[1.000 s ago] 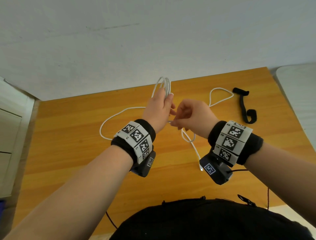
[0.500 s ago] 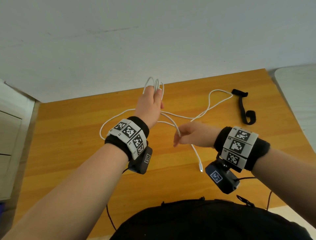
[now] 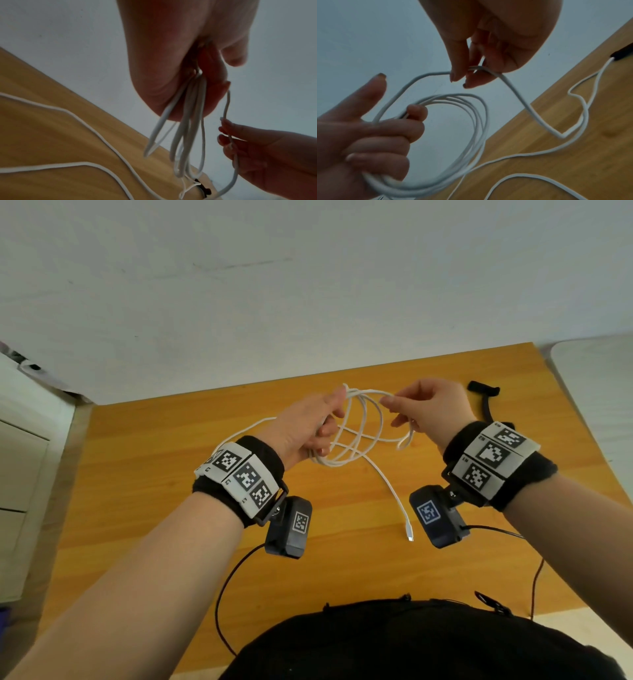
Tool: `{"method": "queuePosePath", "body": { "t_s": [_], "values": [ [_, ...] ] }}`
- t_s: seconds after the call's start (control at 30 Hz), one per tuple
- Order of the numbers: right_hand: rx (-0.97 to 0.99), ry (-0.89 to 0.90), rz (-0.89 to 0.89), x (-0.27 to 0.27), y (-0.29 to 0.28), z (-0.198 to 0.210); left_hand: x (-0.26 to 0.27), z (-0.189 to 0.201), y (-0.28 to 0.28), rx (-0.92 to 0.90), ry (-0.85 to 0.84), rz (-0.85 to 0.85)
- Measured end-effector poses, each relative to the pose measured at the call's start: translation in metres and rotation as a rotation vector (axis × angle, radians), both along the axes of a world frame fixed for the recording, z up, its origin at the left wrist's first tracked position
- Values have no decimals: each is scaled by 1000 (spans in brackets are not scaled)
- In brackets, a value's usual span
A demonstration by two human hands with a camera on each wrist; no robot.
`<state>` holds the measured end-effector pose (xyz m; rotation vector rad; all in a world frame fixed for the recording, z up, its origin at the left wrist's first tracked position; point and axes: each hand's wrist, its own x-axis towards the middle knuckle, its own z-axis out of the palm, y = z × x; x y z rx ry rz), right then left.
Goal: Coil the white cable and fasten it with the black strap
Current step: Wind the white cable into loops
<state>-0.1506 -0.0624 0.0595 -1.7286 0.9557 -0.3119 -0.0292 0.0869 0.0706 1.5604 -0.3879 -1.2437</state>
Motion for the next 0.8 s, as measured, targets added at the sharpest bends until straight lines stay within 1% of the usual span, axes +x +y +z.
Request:
{"method": "queuePosePath", "body": {
  "t_s": [0.1,0.23,0.4,0.6,0.7,0.8],
  "values": [
    [-53,8,-39,0,1,-3,-4,2,7,-33,-13,-47],
    [2,-6,-77,-5,3,-8,-4,2,14,-53,40,-42],
    [95,21,-126,-15,11,-23,0,0,23,-124,205,108],
    [197,84,-51,-19,24,-42,-7,-3,27,-180,327,261],
    [222,164,8,-21,25,-48,-12,-4,26,-235,390,349],
    [222,174,20,-27,21,-52,-22,-5,22,-265,424,414]
  ]
}}
